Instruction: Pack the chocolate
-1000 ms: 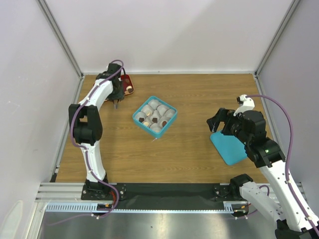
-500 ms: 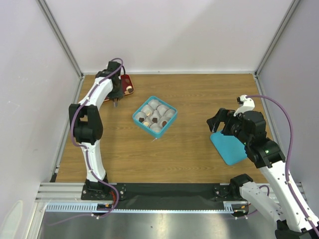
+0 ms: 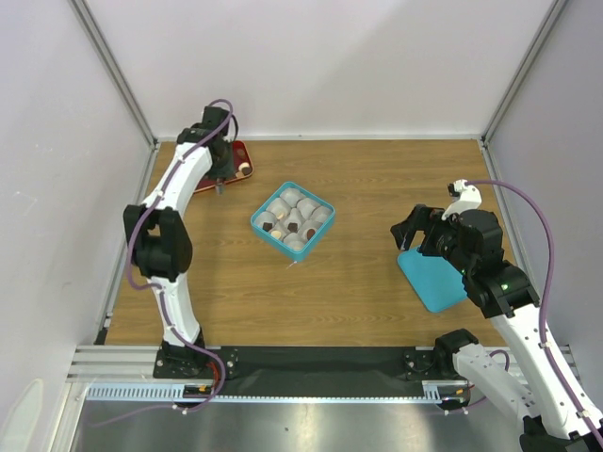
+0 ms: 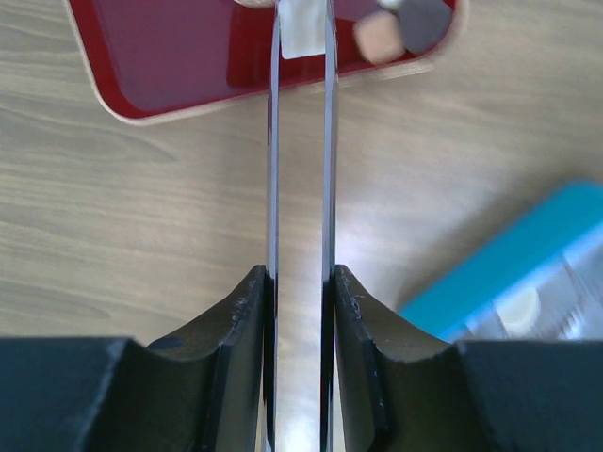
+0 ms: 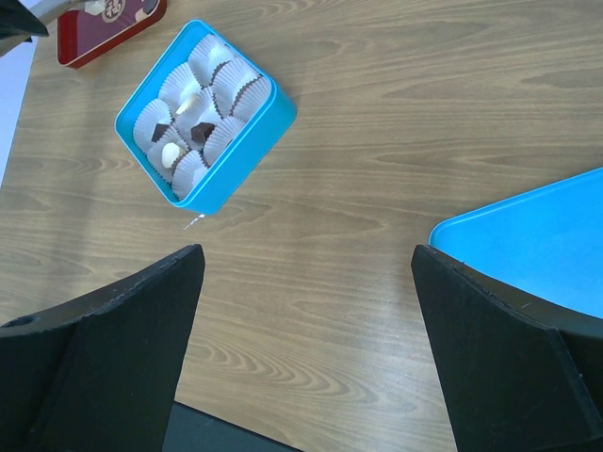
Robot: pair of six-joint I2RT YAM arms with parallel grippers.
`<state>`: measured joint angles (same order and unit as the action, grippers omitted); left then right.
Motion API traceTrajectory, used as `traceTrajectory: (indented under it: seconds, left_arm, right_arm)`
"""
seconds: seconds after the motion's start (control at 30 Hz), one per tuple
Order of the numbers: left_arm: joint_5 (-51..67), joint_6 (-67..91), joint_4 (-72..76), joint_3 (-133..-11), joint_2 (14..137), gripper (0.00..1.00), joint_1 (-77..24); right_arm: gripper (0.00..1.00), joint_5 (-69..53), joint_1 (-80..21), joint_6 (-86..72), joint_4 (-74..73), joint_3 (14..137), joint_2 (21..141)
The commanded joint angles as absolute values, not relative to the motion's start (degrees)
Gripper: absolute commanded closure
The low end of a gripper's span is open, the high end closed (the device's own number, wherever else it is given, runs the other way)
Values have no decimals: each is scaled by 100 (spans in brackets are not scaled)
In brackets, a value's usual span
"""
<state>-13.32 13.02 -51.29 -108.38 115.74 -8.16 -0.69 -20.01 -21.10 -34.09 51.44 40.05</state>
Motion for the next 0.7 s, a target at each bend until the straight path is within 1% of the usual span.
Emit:
traceTrajectory:
  seconds: [0.0,0.1,0.23,0.33,0.47,0.67]
  left_arm:
    - [-1116,1125,-4939,-10574,10505,68,-1414]
    - [-871,1178,-4712,-9987,10022,68,-1906]
    - [-738,1248,-4492,-9599,9669,68,-2652]
    - [-431,1239,-4281,-9317,9519,68,-3030]
    - [-457,1344,-4166,-9080,9553,68,-3304]
    - [-176,1477,-3753,-8561,9510,68,-3550]
  right_arm:
    - [1,-18,-1986,-2153,-3340,5344,3946]
    - [1,-9,-1986,-2145,-3445,5414,3938]
    - [1,193,-1986,-2118,-3603,5502,3920]
    - [1,255,-1986,-2127,-3691,5563,3894]
    - [1,264,-1986,-2171,-3726,5590,3902]
    - [1,272,-1986,-2180,-3753,5616,3929]
